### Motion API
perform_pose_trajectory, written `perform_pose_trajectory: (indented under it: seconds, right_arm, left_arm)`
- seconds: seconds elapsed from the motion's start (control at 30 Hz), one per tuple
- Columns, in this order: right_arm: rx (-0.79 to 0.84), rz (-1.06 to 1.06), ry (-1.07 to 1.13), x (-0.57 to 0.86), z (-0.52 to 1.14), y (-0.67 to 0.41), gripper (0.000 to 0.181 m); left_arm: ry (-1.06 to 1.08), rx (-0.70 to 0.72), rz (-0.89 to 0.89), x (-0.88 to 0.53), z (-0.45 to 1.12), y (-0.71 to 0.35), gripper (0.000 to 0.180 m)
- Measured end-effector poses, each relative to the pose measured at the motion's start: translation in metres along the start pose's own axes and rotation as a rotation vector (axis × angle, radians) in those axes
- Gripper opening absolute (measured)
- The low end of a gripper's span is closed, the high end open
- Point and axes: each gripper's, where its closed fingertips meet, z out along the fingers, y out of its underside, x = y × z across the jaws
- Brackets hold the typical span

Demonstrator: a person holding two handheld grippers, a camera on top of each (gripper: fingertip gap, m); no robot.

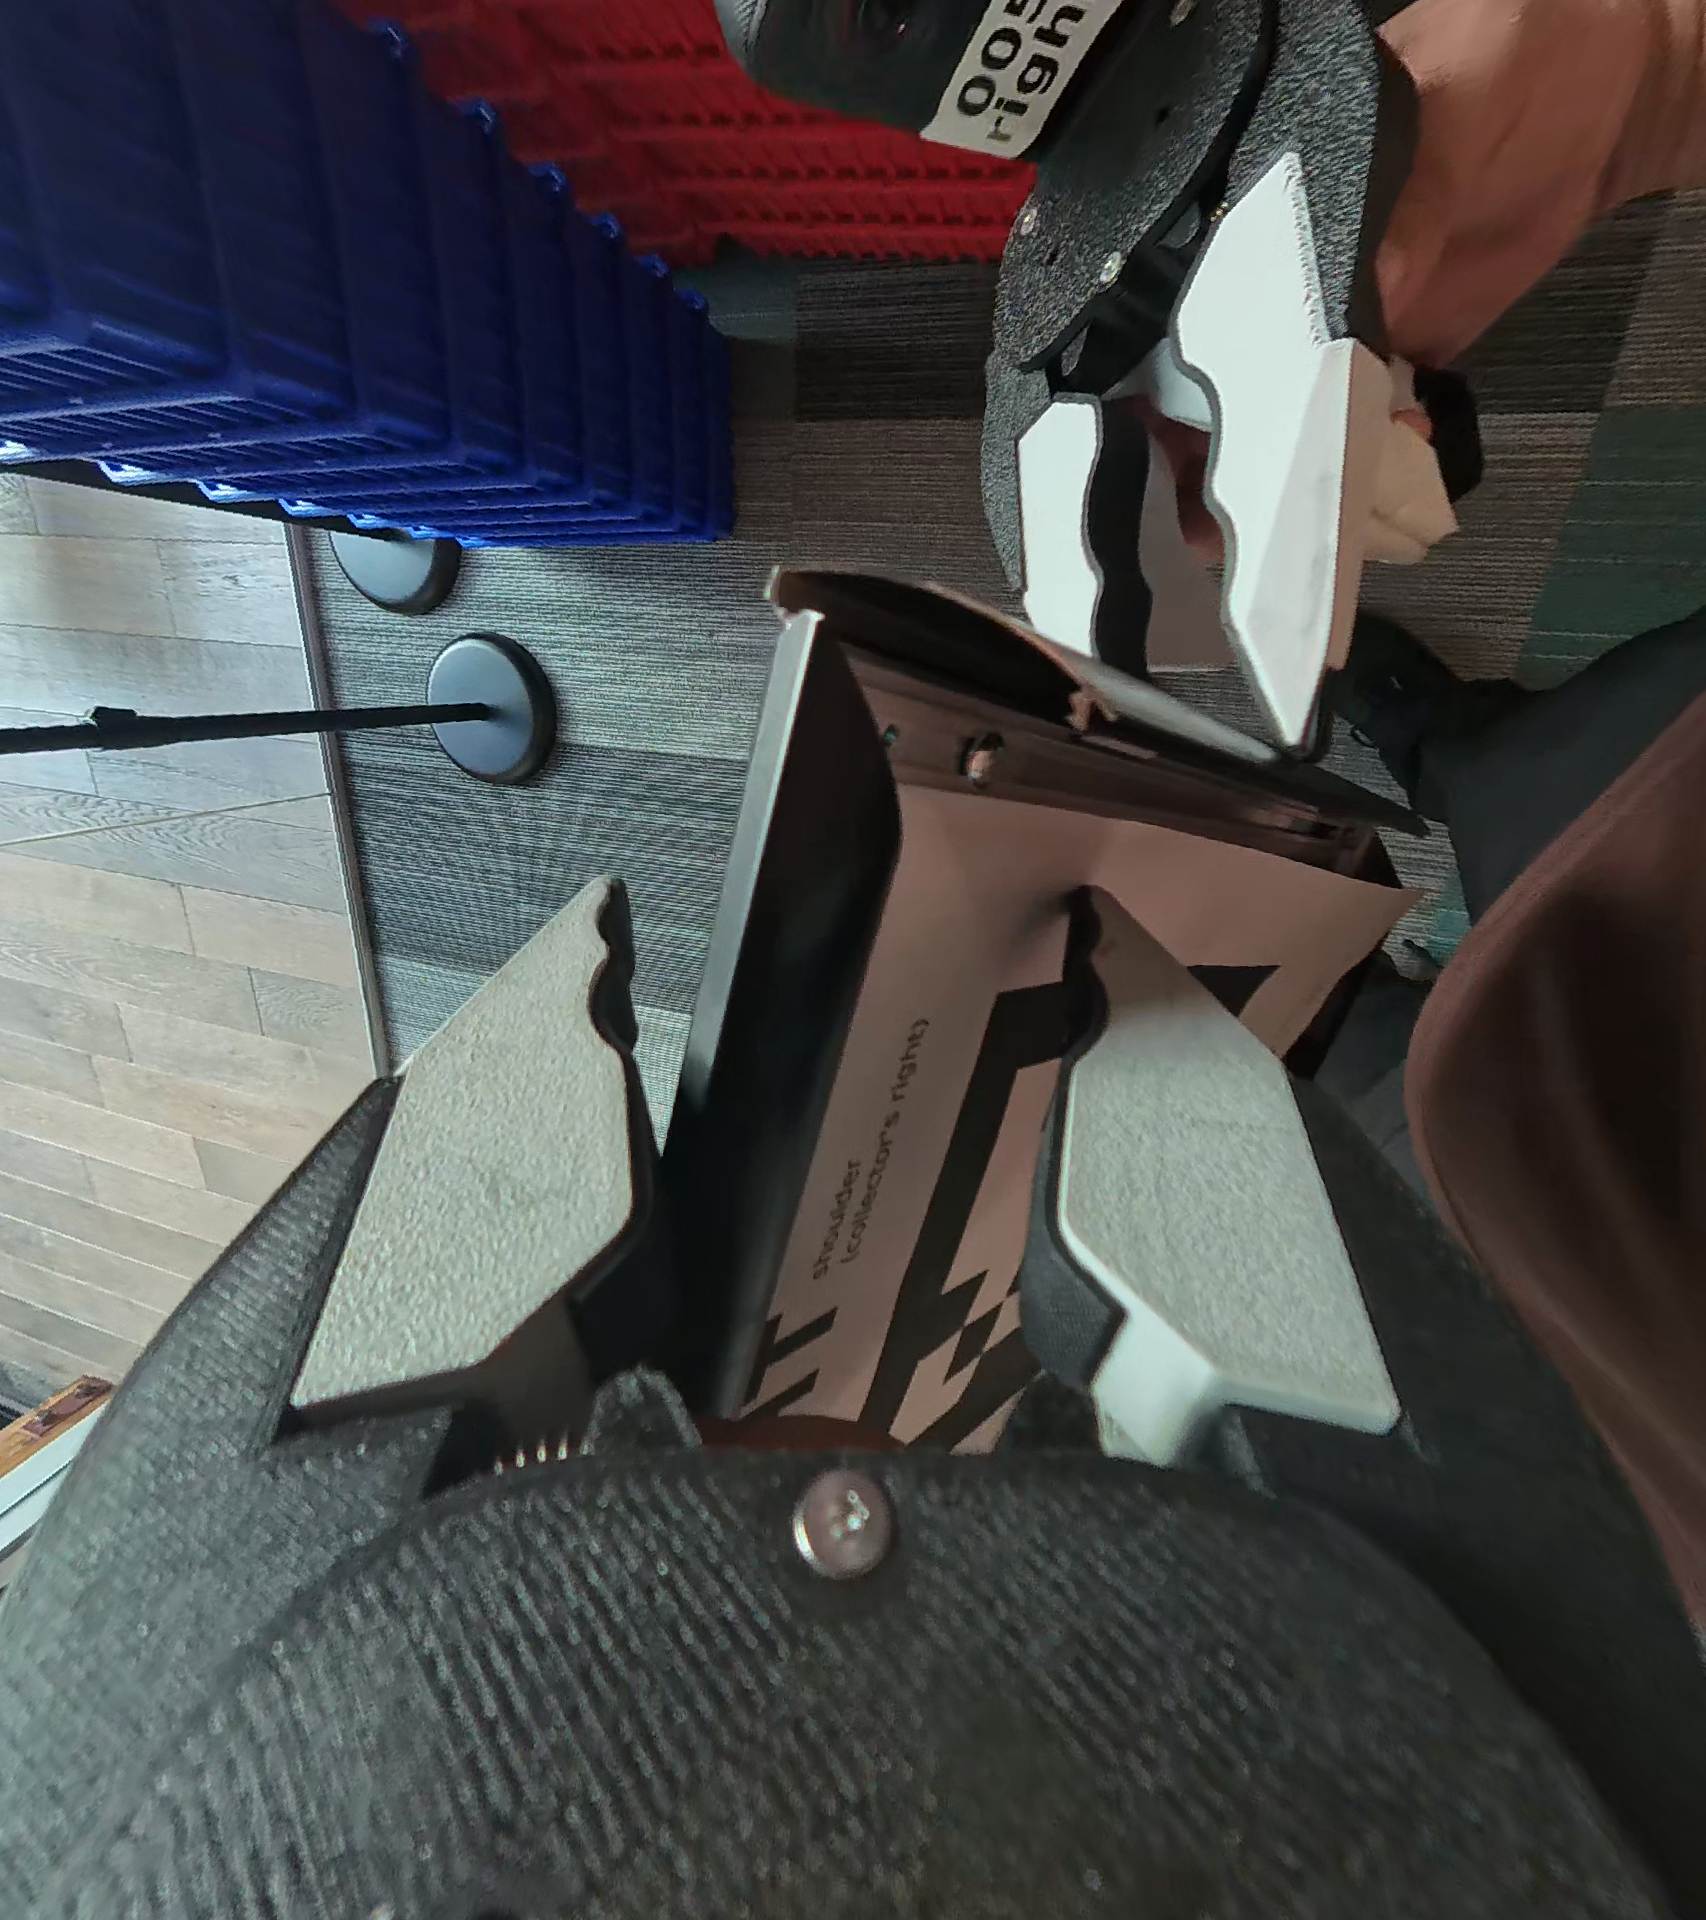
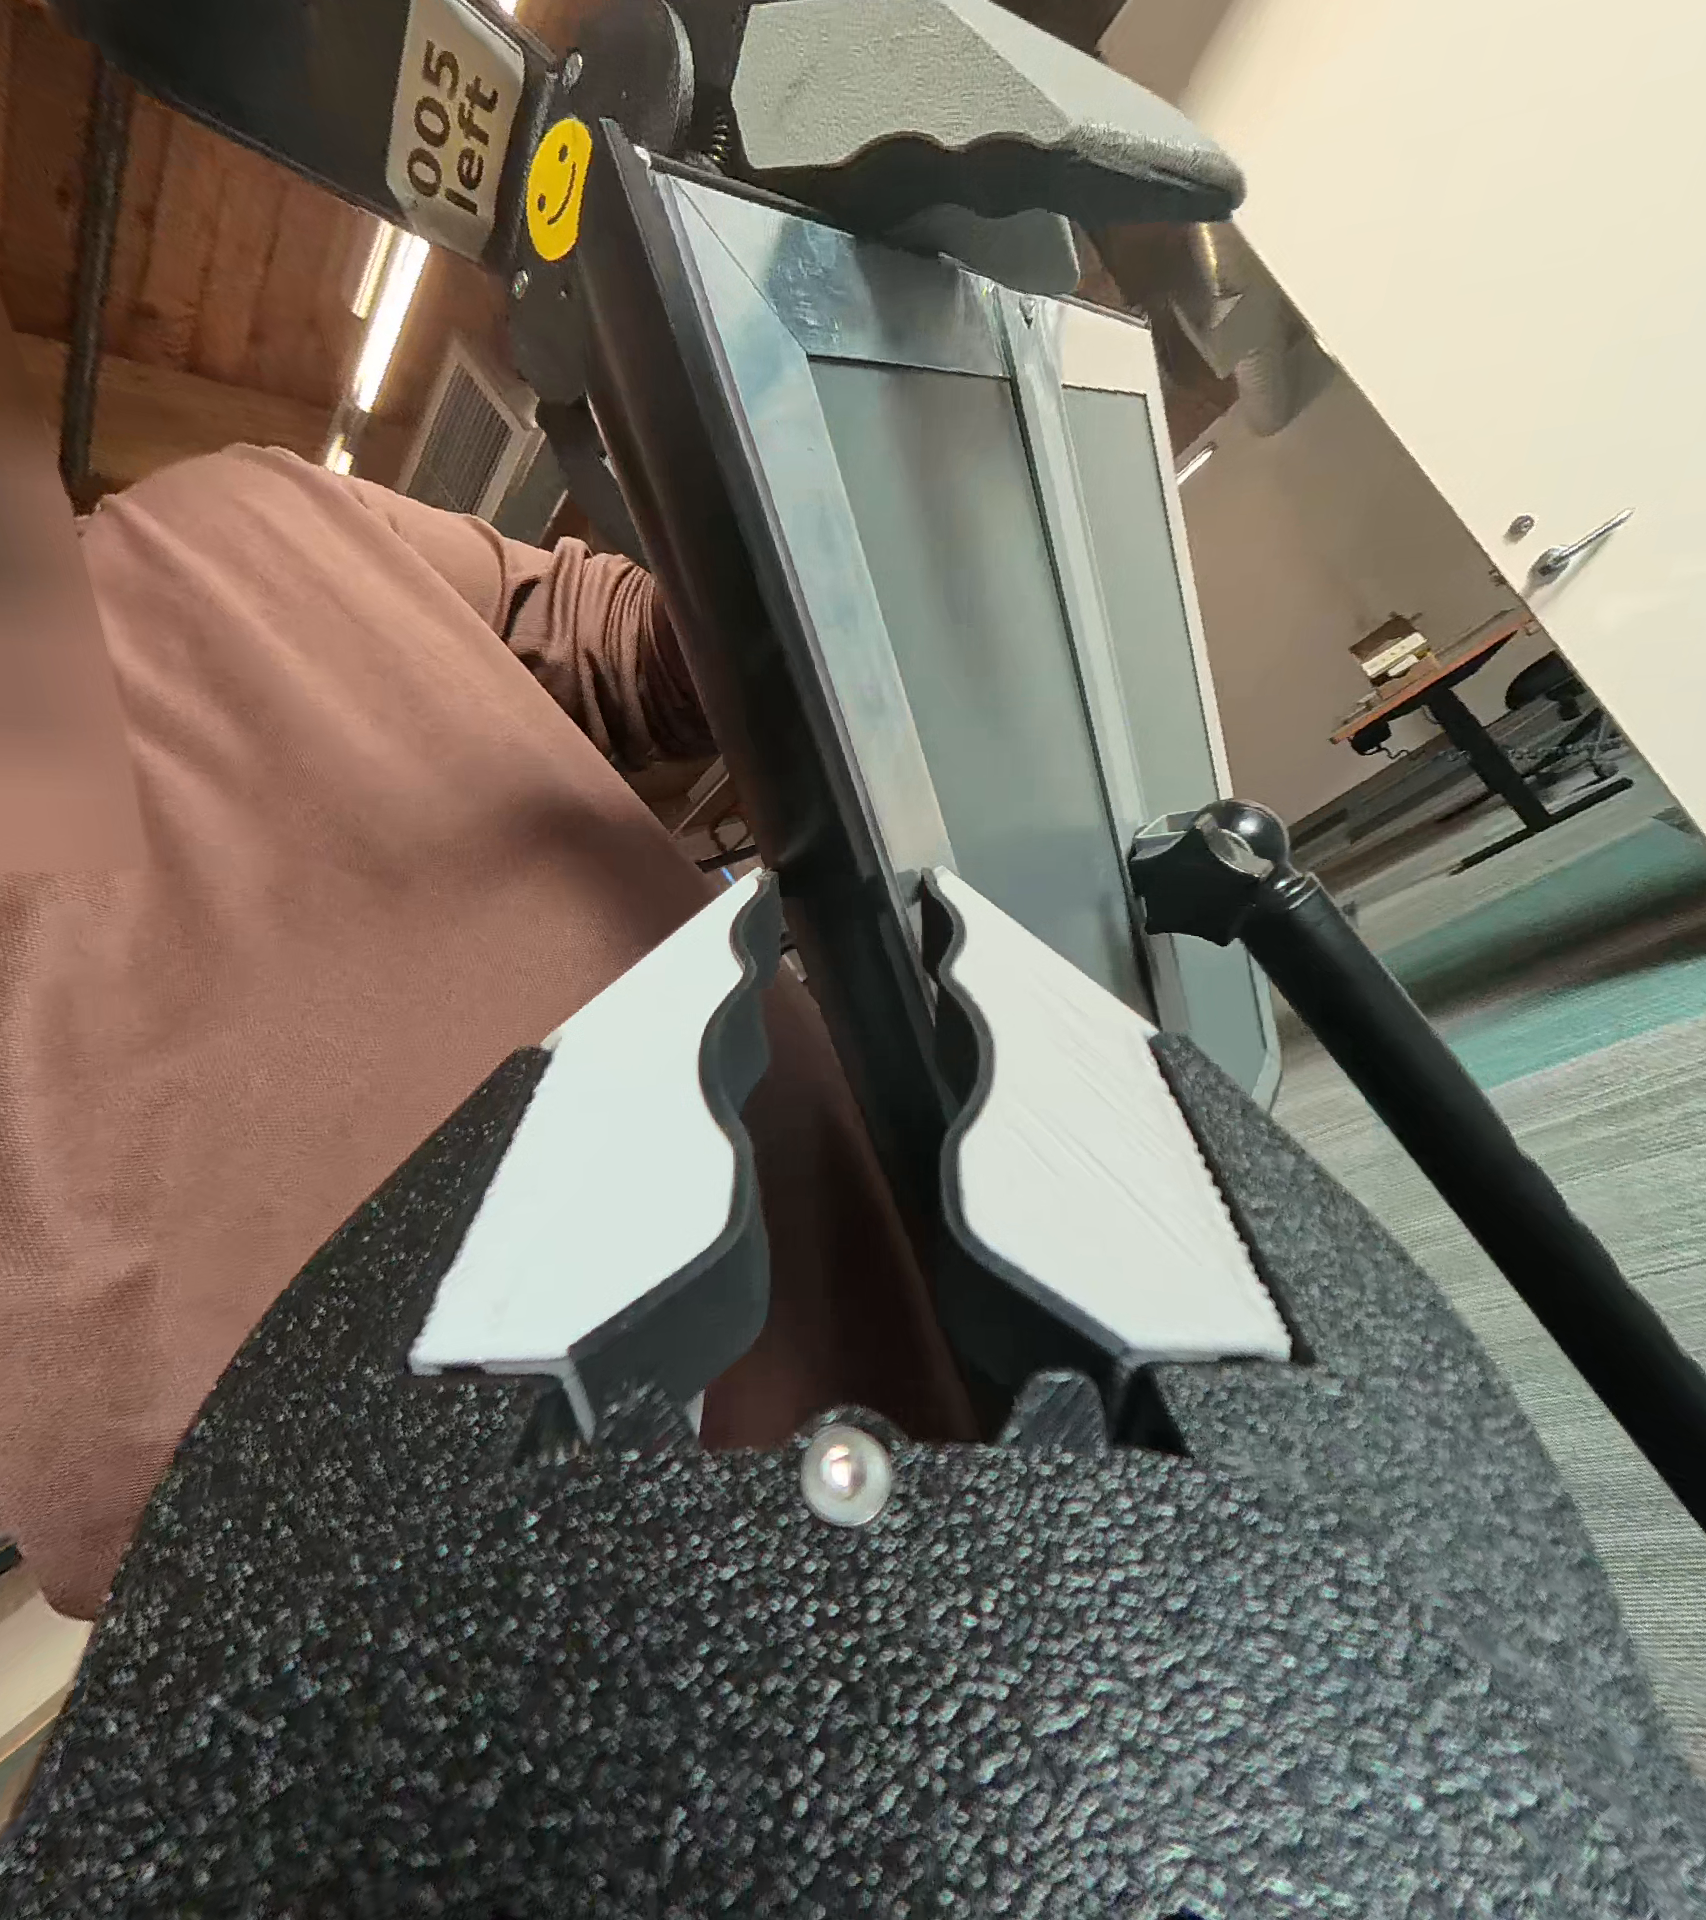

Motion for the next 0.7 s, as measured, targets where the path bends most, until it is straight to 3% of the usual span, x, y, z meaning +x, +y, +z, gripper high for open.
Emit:
perform_pose_trajectory:
  seconds: [0.13, 0.47, 0.57, 0.7]
  right_arm:
    - [-0.042, -0.018, 0.01, 0.003, 0.01, 0.002, 0.03]
    - [-0.063, -0.172, 0.297, 0.016, 0.023, 0.003, 0.022]
    - [-0.097, -0.269, 0.452, 0.025, 0.024, 0.001, 0.009]
    - [-0.058, -0.266, 0.454, 0.017, 0.023, 0.001, 0.01]
  left_arm:
    - [0.008, -0.019, -0.004, 0.0, -0.001, 0.006, 0.082]
    - [0.006, -0.033, -0.019, -0.001, -0.004, 0.02, 0.082]
    - [0.003, -0.036, -0.02, -0.002, -0.004, 0.021, 0.082]
    - [0.042, 0.003, -0.015, 0.004, -0.01, 0.016, 0.077]
